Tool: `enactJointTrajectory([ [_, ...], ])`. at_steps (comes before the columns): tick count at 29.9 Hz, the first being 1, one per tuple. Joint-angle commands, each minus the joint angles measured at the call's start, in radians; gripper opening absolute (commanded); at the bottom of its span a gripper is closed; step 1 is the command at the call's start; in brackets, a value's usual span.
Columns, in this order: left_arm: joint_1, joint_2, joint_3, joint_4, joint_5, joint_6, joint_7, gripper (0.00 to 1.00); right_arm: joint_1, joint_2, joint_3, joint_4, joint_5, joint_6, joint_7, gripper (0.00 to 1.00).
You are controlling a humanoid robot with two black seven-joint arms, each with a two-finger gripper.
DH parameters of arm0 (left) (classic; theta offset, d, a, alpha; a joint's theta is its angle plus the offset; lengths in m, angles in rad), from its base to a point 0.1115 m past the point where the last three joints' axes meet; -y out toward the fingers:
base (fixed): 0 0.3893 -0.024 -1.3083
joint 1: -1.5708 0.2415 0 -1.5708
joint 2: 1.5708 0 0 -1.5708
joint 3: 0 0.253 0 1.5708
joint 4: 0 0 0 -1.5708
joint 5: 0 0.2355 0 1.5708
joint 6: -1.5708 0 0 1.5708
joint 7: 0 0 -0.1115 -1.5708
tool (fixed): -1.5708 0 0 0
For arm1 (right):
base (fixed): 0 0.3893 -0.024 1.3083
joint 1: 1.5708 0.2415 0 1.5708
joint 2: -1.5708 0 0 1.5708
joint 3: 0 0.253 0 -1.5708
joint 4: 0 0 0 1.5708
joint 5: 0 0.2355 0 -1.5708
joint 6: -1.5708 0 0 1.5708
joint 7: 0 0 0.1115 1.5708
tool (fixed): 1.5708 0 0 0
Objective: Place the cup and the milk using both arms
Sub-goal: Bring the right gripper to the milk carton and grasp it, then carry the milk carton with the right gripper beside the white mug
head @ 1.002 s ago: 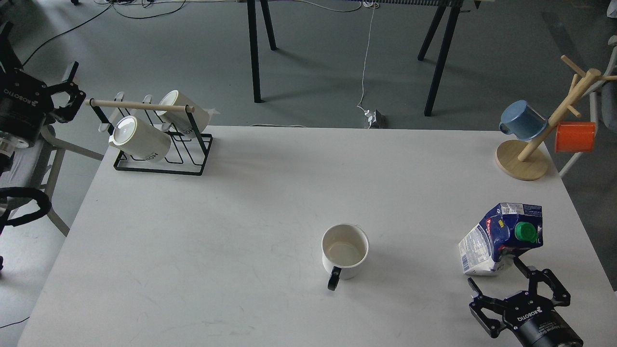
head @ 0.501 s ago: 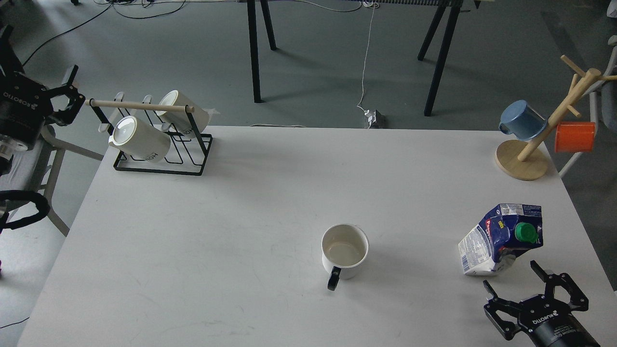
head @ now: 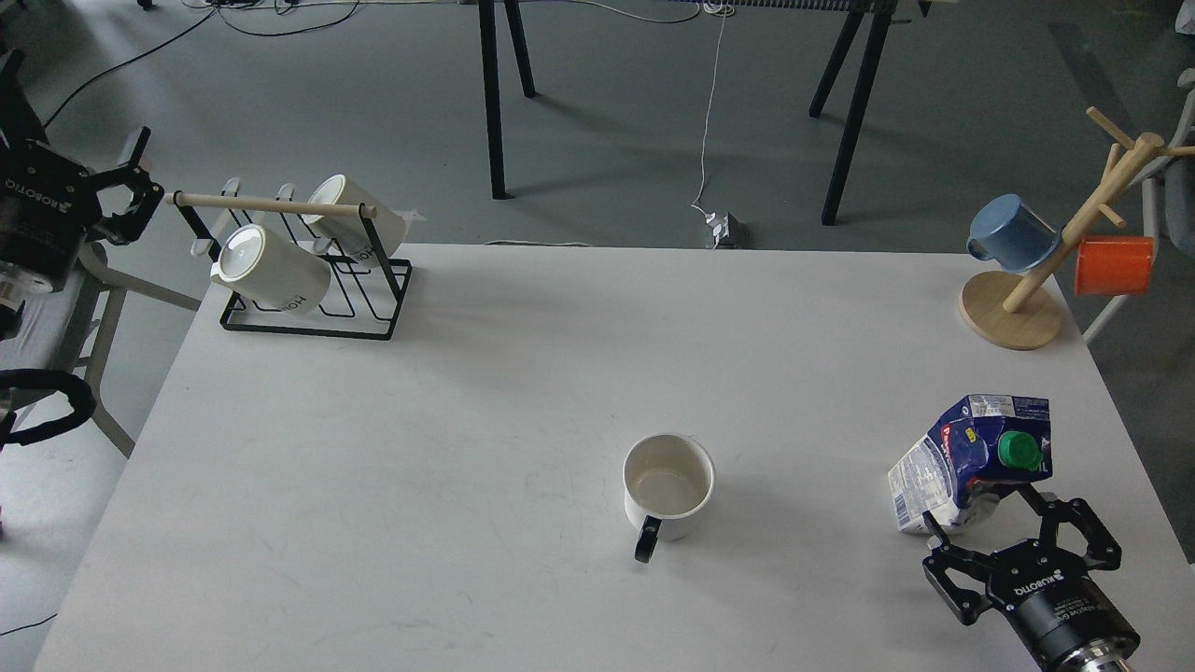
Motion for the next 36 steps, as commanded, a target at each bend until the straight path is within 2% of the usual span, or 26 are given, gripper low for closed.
enactJointTrajectory([
  [1,0.003,0.0,0.0,0.0,0.0,0.0,0.0,0.99,0.014,0.003,-0.003,-0.005,0.002,0.0,0.001,0.97],
  [5,0.005,0.0,0.0,0.003,0.0,0.0,0.0,0.99,0.02,0.026,0.011,-0.006,0.004,0.0,0.004,0.88],
  [9,0.006,0.0,0.0,0.003,0.0,0.011,0.0,0.99,0.02,0.051,0.016,-0.026,0.001,0.0,0.004,0.72],
  [15,0.008,0.0,0.0,0.003,0.002,0.015,0.0,0.99,0.023,0.092,0.017,-0.063,-0.001,0.0,0.004,0.4],
  [21,0.008,0.0,0.0,0.003,0.003,0.026,0.0,0.99,0.056,0.095,-0.003,-0.051,-0.002,0.0,-0.003,0.38],
  [28,0.022,0.0,0.0,0.005,0.003,0.029,0.0,0.99,0.192,0.124,-0.107,-0.052,-0.004,0.0,-0.003,0.39],
  [36,0.031,0.002,-0.002,0.006,0.012,0.043,0.0,0.99,0.322,0.241,-0.207,-0.093,-0.045,0.0,-0.006,0.39],
])
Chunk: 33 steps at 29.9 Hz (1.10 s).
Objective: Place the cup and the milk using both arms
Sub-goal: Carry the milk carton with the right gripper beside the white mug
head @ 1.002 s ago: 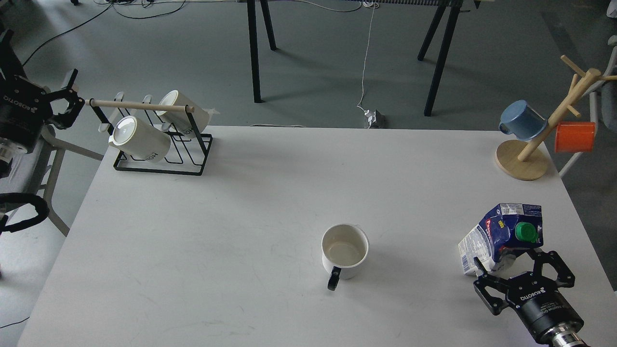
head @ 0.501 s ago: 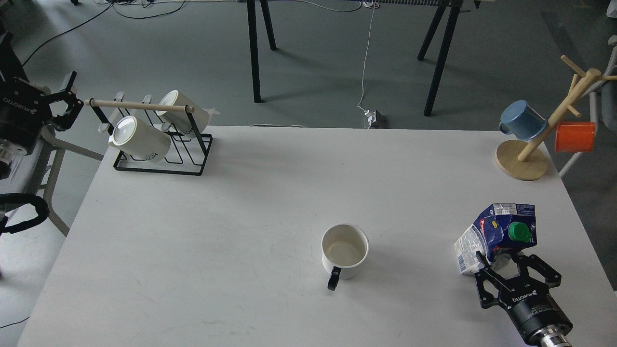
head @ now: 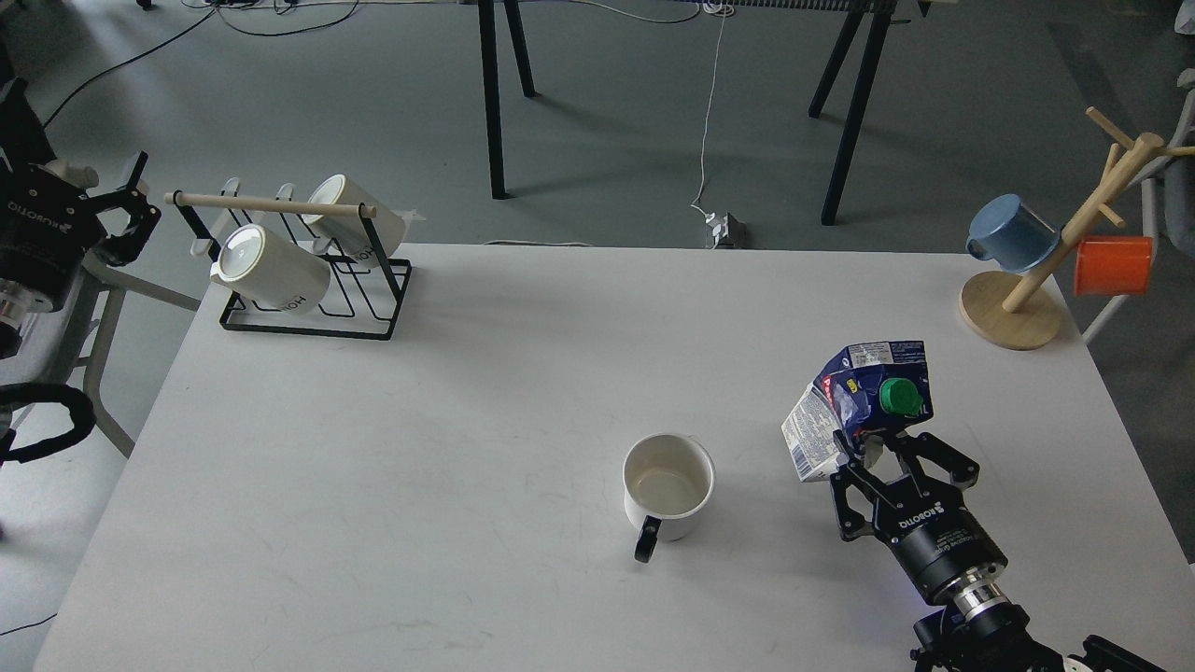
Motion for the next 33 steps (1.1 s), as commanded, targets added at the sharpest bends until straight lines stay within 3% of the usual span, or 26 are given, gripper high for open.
enactJointTrajectory([
  [1,0.001,-0.002,-0.002,0.001,0.015,0.004,0.0,0.99,0.047,0.057,-0.034,-0.042,-0.027,0.0,0.0,0.39],
  [15,0.001,-0.002,0.0,0.009,0.029,0.002,0.0,0.99,0.07,0.211,-0.114,-0.16,-0.062,0.0,-0.002,0.4],
  [22,0.001,-0.002,0.0,0.012,0.029,0.002,0.0,0.99,0.07,0.21,-0.119,-0.175,-0.066,0.0,-0.002,0.43],
  [24,-0.001,-0.005,0.0,0.023,0.027,0.002,-0.002,0.99,0.071,0.21,-0.119,-0.188,-0.066,0.0,-0.002,0.48],
  [27,-0.001,-0.007,0.0,0.03,0.027,0.002,-0.002,0.99,0.071,0.21,-0.119,-0.189,-0.066,0.0,0.0,0.7],
  [31,-0.004,-0.005,-0.002,0.03,0.027,0.002,-0.002,0.99,0.068,0.212,-0.113,-0.189,-0.063,0.0,0.006,0.84],
  [33,-0.004,-0.003,-0.002,0.03,0.027,0.004,-0.003,0.99,0.07,0.212,-0.11,-0.189,-0.063,0.0,0.007,0.96],
])
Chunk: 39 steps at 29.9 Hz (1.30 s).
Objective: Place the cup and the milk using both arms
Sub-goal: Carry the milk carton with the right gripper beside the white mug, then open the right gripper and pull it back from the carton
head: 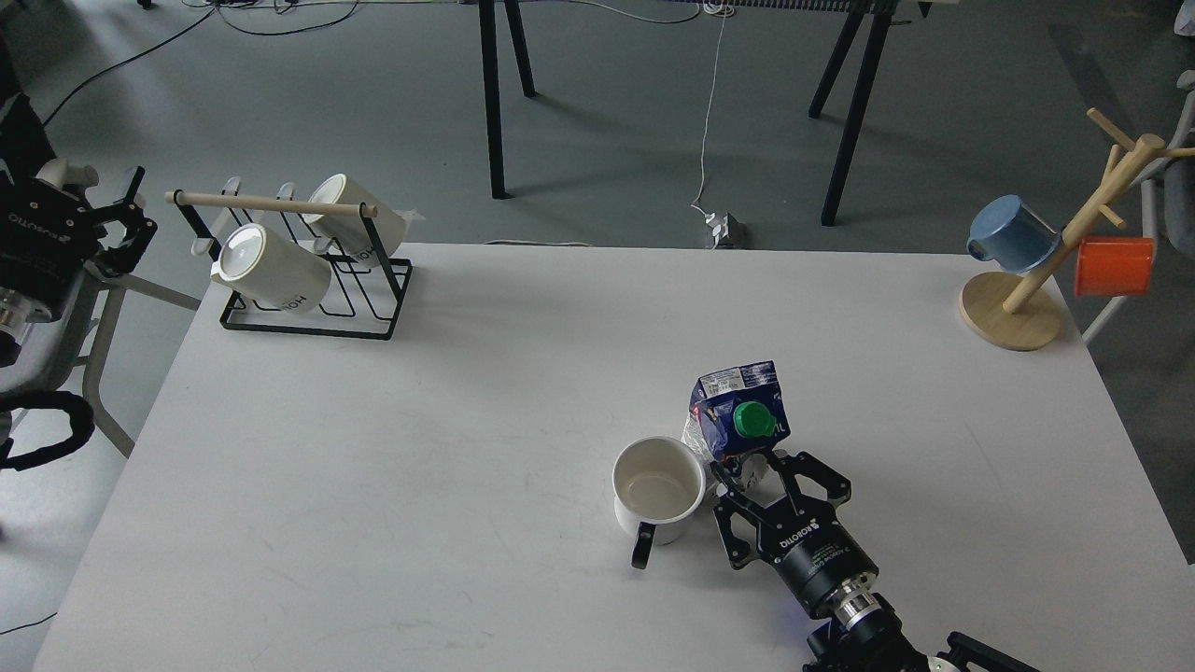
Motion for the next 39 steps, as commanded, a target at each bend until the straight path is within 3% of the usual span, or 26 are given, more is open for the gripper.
enactJointTrajectory([
  [1,0.002,0.004,-0.001,0.001,0.0,0.0,-0.002,0.99,0.001,0.002,0.005,0.001,0.001,0.001,0.003,0.96],
  [10,-0.001,0.004,-0.001,0.006,0.0,0.0,-0.002,0.99,-0.01,-0.004,0.0,0.016,0.002,0.001,0.0,0.98],
  [26,0.004,0.023,0.0,0.006,0.0,0.0,-0.005,0.99,-0.127,-0.133,-0.003,0.096,-0.007,0.001,-0.003,0.98],
  [31,0.002,0.026,-0.001,0.004,-0.002,-0.003,-0.006,0.99,-0.154,-0.269,0.028,0.215,-0.007,0.001,-0.002,0.98],
  [39,-0.002,0.026,-0.017,0.002,-0.014,-0.014,-0.011,0.99,-0.095,-0.495,0.166,0.217,-0.015,0.001,0.003,0.98],
])
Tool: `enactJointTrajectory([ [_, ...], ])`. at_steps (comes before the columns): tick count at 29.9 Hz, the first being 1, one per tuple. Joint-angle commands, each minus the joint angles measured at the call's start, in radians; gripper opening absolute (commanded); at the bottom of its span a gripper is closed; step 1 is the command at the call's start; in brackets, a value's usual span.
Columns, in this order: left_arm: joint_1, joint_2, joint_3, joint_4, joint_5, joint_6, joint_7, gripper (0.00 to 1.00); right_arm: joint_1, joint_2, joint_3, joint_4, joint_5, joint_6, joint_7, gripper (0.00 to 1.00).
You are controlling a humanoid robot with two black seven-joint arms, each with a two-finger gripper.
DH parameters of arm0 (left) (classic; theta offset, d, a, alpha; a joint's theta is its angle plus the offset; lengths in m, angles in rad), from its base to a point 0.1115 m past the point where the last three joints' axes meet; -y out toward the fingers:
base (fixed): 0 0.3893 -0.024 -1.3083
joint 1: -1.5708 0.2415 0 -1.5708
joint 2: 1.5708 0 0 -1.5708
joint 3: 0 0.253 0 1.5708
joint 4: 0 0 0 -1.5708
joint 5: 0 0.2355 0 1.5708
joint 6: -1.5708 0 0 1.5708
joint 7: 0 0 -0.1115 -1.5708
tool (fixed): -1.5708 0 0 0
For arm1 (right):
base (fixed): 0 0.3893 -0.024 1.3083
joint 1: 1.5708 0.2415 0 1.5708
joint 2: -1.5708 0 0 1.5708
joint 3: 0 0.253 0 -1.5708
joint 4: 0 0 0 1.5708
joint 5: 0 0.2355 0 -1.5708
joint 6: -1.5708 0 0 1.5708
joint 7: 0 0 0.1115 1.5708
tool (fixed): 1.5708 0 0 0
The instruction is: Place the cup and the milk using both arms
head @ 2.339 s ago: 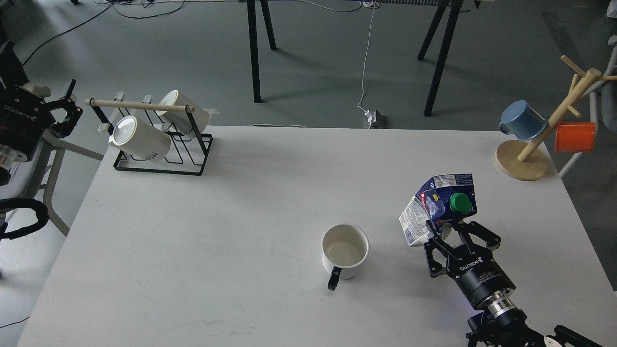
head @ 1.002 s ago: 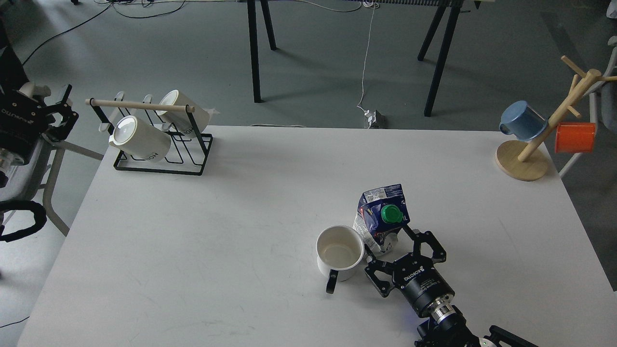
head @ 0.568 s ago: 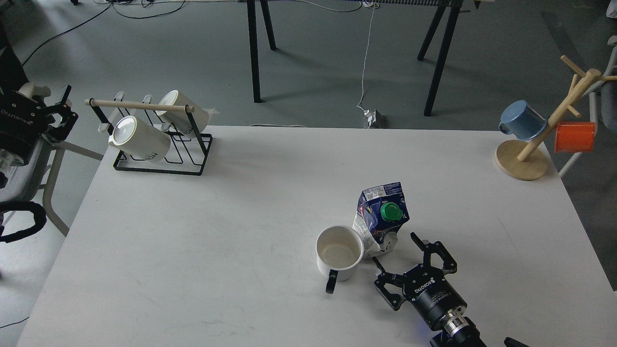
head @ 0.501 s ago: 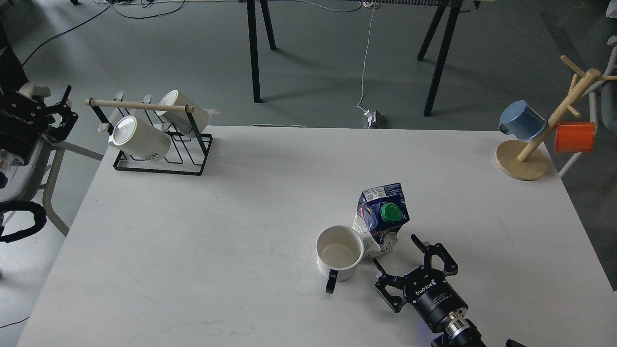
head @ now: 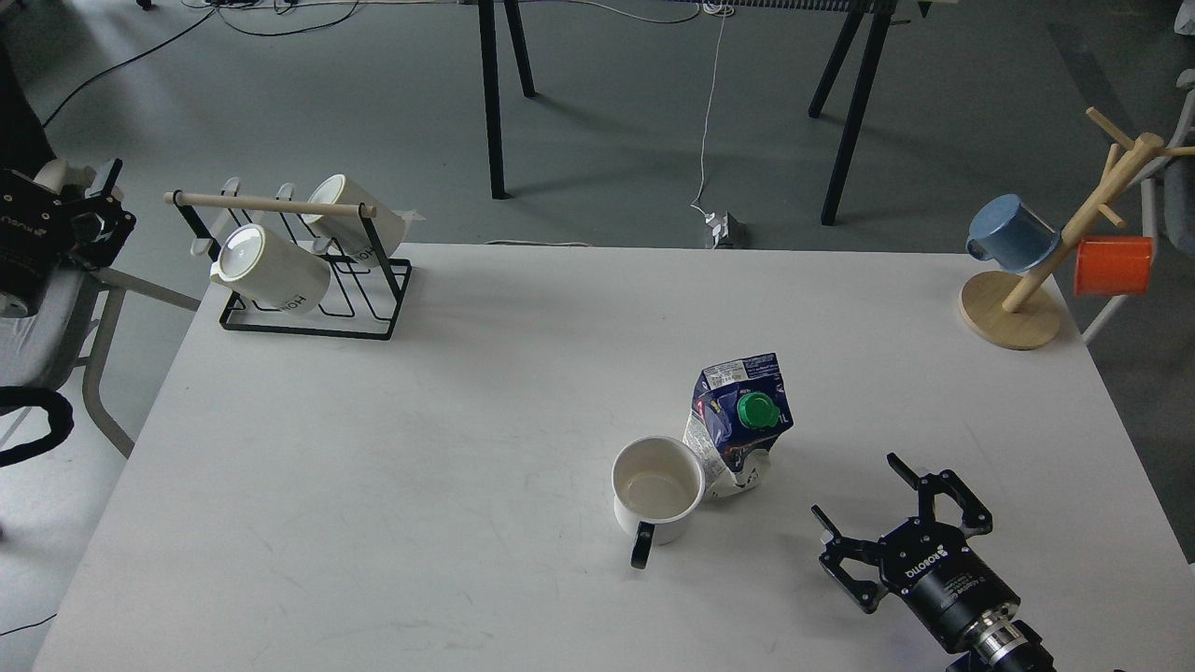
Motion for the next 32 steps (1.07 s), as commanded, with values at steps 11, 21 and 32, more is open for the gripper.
enactJointTrajectory([
  [11,-0.021,-0.081,-0.005,-0.001,-0.006,-0.014,0.002,0.99,0.526,-0.255,0.064,-0.281,-0.04,0.0,0.023,0.99],
  [21,-0.077,-0.176,-0.002,0.017,-0.007,-0.002,0.007,0.99,0.893,-0.023,0.064,-0.842,-0.042,0.0,0.022,1.0],
  [32,-0.238,-0.232,0.013,0.23,-0.004,-0.016,0.008,0.99,0.935,0.066,0.075,-0.939,-0.037,0.0,0.023,1.0],
])
